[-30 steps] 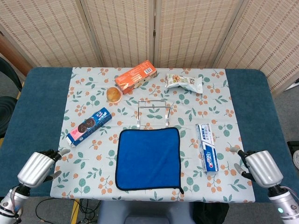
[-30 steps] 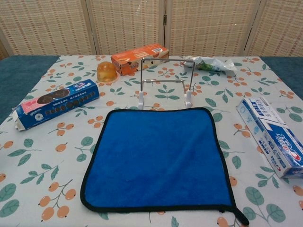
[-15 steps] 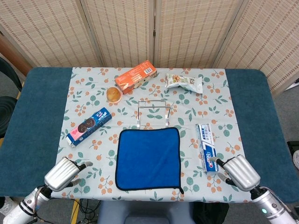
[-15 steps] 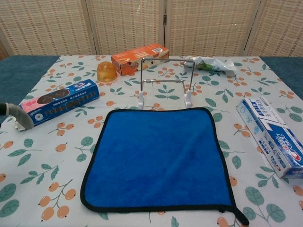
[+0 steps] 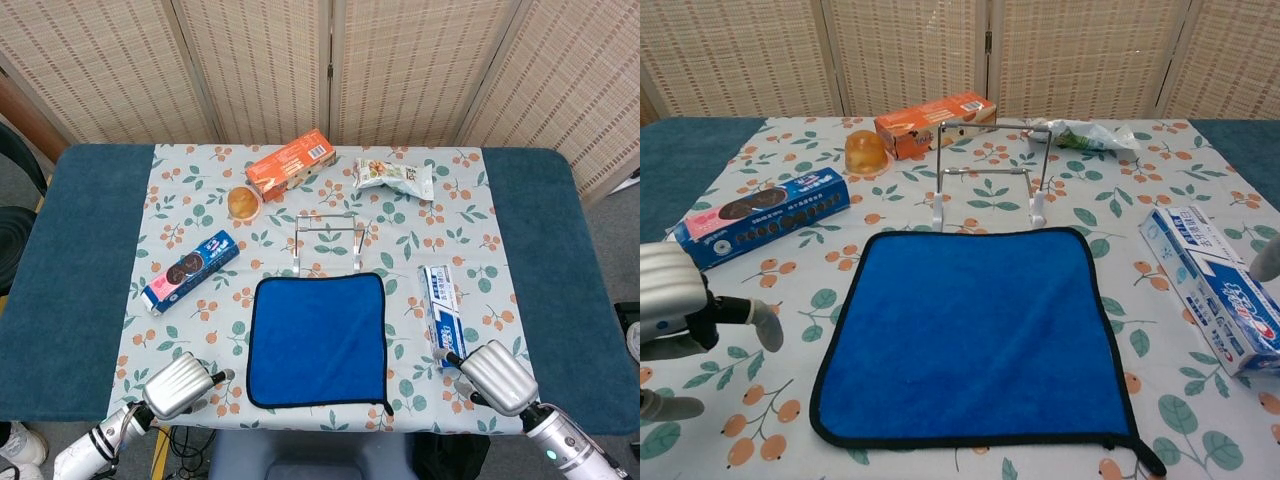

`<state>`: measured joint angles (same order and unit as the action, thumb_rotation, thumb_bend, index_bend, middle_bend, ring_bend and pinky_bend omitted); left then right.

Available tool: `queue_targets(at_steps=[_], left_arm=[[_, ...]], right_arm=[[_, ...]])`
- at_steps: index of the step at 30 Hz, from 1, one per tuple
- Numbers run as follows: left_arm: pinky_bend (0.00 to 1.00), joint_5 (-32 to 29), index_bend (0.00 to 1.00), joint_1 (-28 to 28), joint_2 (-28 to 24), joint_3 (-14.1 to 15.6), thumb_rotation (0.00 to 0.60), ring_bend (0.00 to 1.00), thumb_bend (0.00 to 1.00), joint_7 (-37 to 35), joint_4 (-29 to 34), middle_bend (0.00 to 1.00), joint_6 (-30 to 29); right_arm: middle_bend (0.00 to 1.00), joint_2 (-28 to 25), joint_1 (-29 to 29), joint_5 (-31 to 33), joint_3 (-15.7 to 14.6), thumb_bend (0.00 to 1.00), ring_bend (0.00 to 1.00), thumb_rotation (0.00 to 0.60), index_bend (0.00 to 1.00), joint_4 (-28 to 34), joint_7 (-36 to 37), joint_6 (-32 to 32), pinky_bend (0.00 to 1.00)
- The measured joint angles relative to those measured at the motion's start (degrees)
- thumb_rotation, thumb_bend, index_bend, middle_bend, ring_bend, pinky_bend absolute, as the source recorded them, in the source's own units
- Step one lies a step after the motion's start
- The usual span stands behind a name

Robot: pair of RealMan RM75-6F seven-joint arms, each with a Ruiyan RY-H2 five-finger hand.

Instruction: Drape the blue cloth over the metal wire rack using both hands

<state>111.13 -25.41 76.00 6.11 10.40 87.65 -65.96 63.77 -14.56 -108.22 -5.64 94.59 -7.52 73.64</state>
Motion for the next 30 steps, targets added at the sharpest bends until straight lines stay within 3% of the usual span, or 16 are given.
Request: queue_targets(at_steps=[12,23,30], left_arm=[[1.0,-2.48,0.36,-2.86,4.17,-0.01,0.6,0.92,0.15,2.35,0.72,0.98,4.46],[1.0,-4.3,0.37,-4.13,7.48,0.05,0.6,0.92,0.15,2.98,0.07,0.98,5.12],[1.0,-5.34,0.38,-4.9,9.61,0.2,0.6,0.92,0.15,3.0,-0.94,0.98,5.87]], right_arm=[[0.92,4.28,-1.45,-0.78,-1.31,0.26,0.86,0.6,0.32,-2.91,-0.47,-2.35,1.0],[0.92,9.67,-3.19,-1.58,-2.06,0.26,0.86,0.6,0.33,-5.76,-2.53,-4.39,1.0],[0.92,9.99,-3.76,-0.42,-1.64,0.26,0.86,0.6,0.33,-5.94,-2.41,-4.08,1.0]])
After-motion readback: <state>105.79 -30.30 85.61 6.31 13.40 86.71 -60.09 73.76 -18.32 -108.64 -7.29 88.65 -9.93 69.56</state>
